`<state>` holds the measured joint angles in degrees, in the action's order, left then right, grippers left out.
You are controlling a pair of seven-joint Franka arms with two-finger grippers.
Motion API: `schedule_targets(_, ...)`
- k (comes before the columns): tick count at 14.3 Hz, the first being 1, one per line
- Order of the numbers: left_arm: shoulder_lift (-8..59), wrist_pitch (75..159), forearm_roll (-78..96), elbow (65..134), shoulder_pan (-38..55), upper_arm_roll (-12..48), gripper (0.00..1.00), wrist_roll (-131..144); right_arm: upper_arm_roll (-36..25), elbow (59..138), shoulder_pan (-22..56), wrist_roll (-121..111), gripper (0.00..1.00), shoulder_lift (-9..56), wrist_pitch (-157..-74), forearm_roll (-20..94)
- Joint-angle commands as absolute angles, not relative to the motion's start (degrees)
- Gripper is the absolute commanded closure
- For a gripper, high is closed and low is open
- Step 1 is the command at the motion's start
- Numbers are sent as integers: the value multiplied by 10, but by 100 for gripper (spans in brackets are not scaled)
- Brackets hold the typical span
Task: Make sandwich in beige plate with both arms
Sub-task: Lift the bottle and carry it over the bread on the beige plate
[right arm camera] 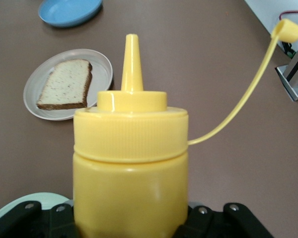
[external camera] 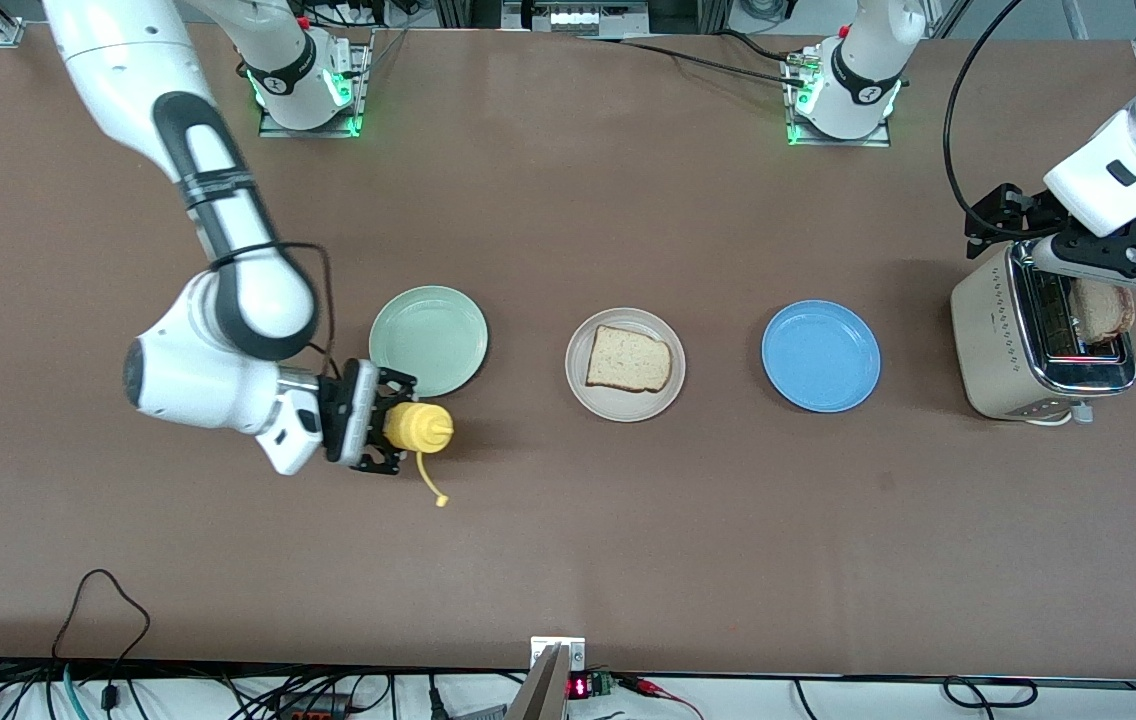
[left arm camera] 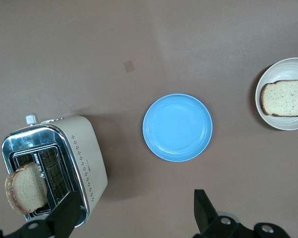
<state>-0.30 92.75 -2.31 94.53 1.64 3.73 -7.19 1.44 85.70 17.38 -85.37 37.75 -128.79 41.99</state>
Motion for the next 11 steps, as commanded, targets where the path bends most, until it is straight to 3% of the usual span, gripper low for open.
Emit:
schedule_targets(1,2,928,-22,935,14,39,0,-69,8,838,226,-752,63,380,-1328,335)
schedule_targets(6,2,928,-22,935,16,39,0,-69,7,838,296,-626,63,399,-1407,225)
schedule_targets(11,2,928,-22,935,17,39,0,-69,7,816,346,-469,63,424,-1411,57)
